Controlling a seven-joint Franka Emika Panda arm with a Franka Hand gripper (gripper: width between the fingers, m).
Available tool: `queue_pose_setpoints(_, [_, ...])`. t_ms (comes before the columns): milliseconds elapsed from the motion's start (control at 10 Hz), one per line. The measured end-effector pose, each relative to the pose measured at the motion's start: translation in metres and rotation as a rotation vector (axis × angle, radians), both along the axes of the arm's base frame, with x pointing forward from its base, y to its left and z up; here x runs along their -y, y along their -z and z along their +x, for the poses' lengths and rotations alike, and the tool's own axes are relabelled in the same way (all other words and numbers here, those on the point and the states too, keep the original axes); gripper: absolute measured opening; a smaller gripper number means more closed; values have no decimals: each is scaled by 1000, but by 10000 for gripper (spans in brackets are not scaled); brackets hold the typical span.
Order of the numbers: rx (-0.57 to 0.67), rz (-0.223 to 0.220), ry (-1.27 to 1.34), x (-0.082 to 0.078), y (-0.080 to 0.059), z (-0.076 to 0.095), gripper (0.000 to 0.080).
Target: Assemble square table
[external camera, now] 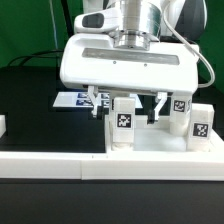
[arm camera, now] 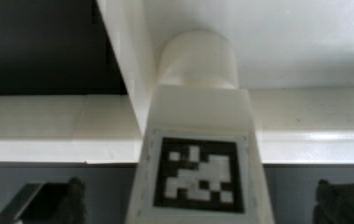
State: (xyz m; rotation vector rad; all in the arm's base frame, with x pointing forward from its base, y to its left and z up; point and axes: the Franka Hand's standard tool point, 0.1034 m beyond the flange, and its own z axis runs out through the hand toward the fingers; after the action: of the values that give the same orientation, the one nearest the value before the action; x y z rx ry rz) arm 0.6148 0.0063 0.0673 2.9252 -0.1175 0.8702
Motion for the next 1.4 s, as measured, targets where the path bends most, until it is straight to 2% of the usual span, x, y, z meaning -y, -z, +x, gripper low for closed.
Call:
queue_pose_setpoints(300, [-17,5,3,0,0,-1,649])
queue_pose_setpoints(500, [-149,71,33,0,-17,-3,649])
queue_pose_setpoints(700, [-319,144,67,-4,-22,2,649])
queue_pose_setpoints(1000, [-337,150,80,4,-20,5,649])
queue_pose_setpoints(1400, [-338,149,79,4,-19,4,649])
